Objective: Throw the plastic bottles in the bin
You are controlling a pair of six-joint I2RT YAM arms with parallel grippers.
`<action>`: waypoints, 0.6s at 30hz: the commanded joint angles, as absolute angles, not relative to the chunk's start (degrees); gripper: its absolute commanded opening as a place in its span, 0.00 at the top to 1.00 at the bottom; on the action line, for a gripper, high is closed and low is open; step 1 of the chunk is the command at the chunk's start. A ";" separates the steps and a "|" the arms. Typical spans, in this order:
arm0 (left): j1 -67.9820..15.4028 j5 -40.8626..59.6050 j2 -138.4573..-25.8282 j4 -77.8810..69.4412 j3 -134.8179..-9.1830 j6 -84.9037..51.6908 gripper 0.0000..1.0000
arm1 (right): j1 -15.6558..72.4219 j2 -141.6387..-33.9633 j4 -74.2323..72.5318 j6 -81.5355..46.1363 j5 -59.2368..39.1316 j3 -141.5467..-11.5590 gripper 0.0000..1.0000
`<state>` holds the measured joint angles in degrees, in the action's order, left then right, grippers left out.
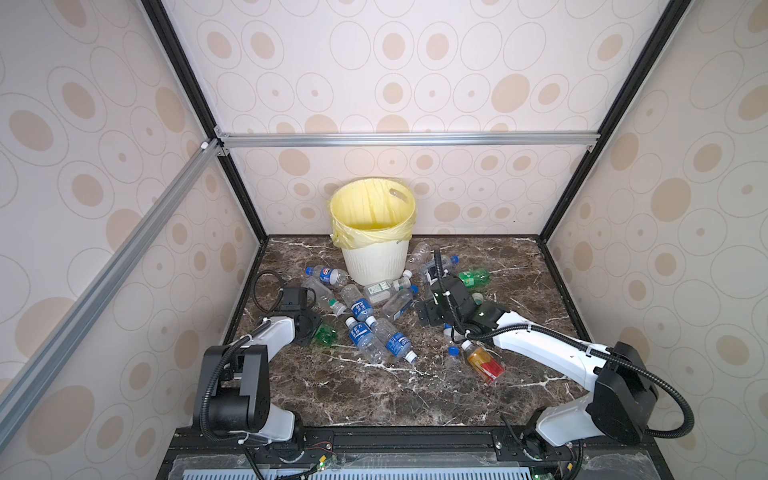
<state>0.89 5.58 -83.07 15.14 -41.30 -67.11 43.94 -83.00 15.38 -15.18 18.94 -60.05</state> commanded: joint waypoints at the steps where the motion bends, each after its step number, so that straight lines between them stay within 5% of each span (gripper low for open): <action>1: 1.32 7.56 -77.78 14.30 -41.87 -63.54 0.54 | 44.47 -80.65 14.41 -18.21 13.61 -60.57 0.00; 11: -2.70 17.16 -63.14 1.97 -46.03 -52.90 0.49 | 44.53 -78.05 8.41 -23.47 1.72 -61.82 0.01; 18: -10.68 15.77 -63.83 2.69 -54.97 -50.09 0.49 | 46.32 -78.51 5.72 -23.97 0.00 -65.22 0.02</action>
<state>-8.47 14.92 -63.46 4.84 -51.79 -52.82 45.01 -79.05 7.97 -22.92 1.89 -62.46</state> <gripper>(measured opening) 0.515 0.985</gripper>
